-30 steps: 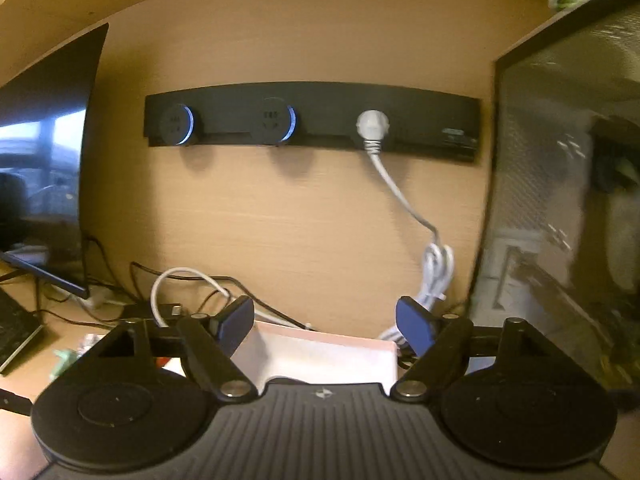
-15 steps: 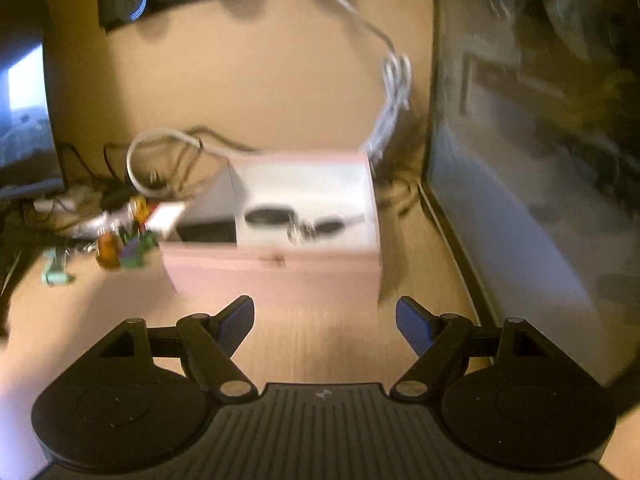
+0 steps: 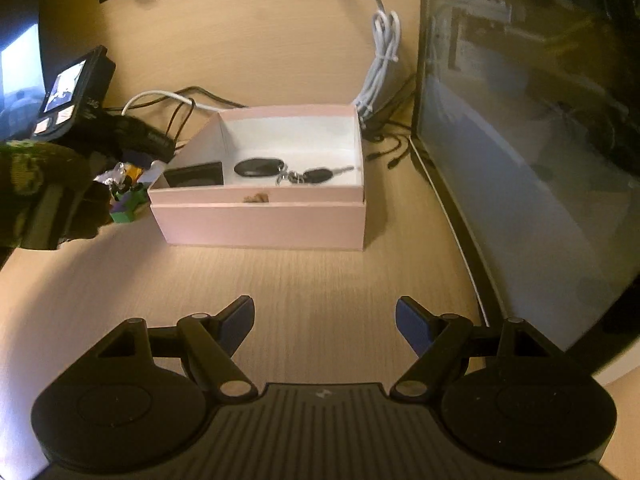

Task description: Organize rigid objects

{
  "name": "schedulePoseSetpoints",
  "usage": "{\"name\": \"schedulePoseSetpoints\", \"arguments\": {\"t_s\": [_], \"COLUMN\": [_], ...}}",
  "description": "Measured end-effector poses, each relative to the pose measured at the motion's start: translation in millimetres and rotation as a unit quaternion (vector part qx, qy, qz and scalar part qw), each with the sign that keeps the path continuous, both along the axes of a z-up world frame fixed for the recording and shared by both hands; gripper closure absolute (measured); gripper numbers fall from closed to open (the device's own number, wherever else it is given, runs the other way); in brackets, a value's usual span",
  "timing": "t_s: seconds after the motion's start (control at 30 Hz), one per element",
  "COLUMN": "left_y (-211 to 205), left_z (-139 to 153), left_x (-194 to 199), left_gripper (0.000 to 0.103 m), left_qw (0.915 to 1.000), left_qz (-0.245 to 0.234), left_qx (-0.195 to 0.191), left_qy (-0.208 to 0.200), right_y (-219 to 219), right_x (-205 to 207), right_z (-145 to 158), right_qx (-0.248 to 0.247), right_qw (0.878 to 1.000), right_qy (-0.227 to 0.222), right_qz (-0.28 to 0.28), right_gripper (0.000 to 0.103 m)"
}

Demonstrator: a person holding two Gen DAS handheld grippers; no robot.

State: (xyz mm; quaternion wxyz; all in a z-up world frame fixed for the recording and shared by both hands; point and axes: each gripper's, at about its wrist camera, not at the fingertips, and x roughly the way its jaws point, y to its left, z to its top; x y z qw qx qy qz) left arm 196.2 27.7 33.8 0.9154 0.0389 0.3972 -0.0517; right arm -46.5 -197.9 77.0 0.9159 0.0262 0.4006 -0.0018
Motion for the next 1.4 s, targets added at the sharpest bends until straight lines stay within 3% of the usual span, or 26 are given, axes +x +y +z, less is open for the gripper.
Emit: {"name": "schedulePoseSetpoints", "arguments": {"t_s": [0.13, 0.17, 0.2, 0.23, 0.4, 0.6, 0.77, 1.0, 1.1, 1.23, 1.4], "left_y": [-3.1, -3.6, -4.6, -3.6, 8.4, 35.8, 69.9, 106.7, 97.6, 65.8, 43.0], "left_z": [-3.3, -3.6, -2.7, -1.9, 1.2, -6.0, 2.8, 26.7, 38.7, 48.1, 39.2], "left_x": [-0.9, -3.8, -7.3, -13.4, -68.0, -162.5, -196.5, -172.0, -150.1, -103.9, -40.3], "left_gripper": [0.055, 0.06, 0.075, 0.079, 0.086, 0.084, 0.084, 0.083, 0.083, 0.079, 0.079], "left_qw": [0.9997, 0.9994, 0.999, 0.9989, 0.9976, 0.9914, 0.9946, 0.9959, 0.995, 0.9943, 0.9962], "left_qz": [-0.007, -0.011, -0.017, -0.025, -0.069, -0.104, -0.063, 0.014, -0.003, -0.041, -0.016], "left_qx": [0.016, 0.024, 0.032, 0.031, 0.003, -0.062, -0.068, -0.089, -0.098, -0.09, -0.081], "left_qy": [-0.019, -0.023, -0.026, -0.026, -0.002, 0.052, 0.048, 0.004, -0.016, -0.039, -0.028], "right_y": [2.1, 4.7, 7.0, 9.5, 22.5, 37.5, 45.2, 60.0, 65.3, 71.9, 72.8], "right_x": [-3.2, -4.2, -5.2, -6.1, -5.4, 0.5, 5.2, 5.2, 2.8, 2.6, 5.1], "right_z": [-7.9, -10.0, -11.3, -12.0, -10.5, -12.4, -26.8, -37.5, -40.2, -45.2, -44.3], "right_qx": [0.006, 0.004, 0.002, 0.0, -0.013, -0.018, 0.009, 0.0, -0.009, -0.009, -0.016], "right_qw": [1.0, 1.0, 1.0, 1.0, 0.999, 0.999, 0.999, 0.998, 0.998, 0.998, 0.996], "right_qy": [0.021, 0.025, 0.027, 0.028, 0.023, 0.018, 0.044, 0.057, 0.053, 0.064, 0.079], "right_qz": [0.001, 0.004, 0.007, 0.011, 0.024, 0.027, 0.018, 0.014, 0.012, 0.014, 0.025], "right_gripper": [0.024, 0.024, 0.024, 0.024, 0.024, 0.024, 0.024, 0.021, 0.019, 0.0, 0.0]}}
